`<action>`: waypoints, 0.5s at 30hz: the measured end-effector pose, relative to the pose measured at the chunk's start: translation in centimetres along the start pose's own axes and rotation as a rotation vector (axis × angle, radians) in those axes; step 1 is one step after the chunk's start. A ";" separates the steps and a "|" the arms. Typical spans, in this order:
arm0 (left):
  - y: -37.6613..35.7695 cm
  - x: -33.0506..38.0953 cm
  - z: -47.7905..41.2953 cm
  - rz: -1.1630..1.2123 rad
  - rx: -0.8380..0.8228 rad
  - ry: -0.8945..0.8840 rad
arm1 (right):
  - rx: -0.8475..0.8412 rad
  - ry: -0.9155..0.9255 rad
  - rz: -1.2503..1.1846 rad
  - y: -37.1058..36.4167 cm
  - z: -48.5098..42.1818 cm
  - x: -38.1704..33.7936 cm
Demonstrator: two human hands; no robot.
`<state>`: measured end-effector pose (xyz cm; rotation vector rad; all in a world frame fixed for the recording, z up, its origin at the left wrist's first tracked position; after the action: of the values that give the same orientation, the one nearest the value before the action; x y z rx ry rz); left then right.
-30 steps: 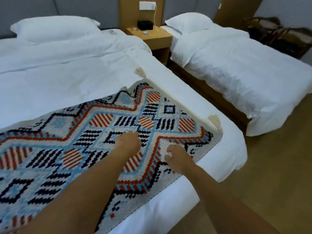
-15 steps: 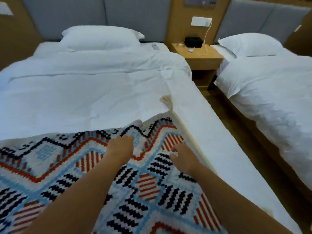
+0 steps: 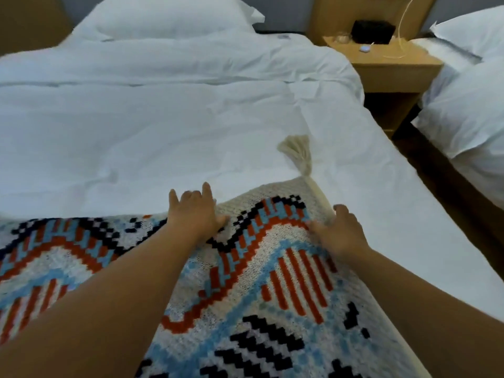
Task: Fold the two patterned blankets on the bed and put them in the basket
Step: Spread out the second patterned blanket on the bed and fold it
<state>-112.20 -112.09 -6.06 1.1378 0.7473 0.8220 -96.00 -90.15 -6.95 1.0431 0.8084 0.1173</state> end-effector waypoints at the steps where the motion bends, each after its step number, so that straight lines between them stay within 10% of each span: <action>1: 0.0 0.0 -0.7 -0.004 -0.020 0.017 | 0.021 -0.020 -0.039 -0.2 -1.1 -0.4; 6: 0.4 1.8 -3.0 0.088 -0.119 0.021 | -0.112 -0.045 -0.122 -1.8 -4.8 -2.8; 11: 4.2 3.8 -4.6 0.359 0.485 -0.075 | 0.350 0.089 -0.034 3.6 -7.4 -2.2; 15: -0.3 7.8 -4.8 0.125 0.458 -0.166 | 0.375 -0.042 0.007 2.8 -8.0 3.7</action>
<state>-112.32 -103.19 -8.34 1.6552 0.7504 0.6640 -97.77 -81.22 -8.64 1.3970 0.8056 -0.0539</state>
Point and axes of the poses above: each hand's wrist, its own z-axis away from the middle knuckle, its own y-axis out of the back of the hand, x = y × z, the point moved 4 cm from there along -z, towards the middle knuckle
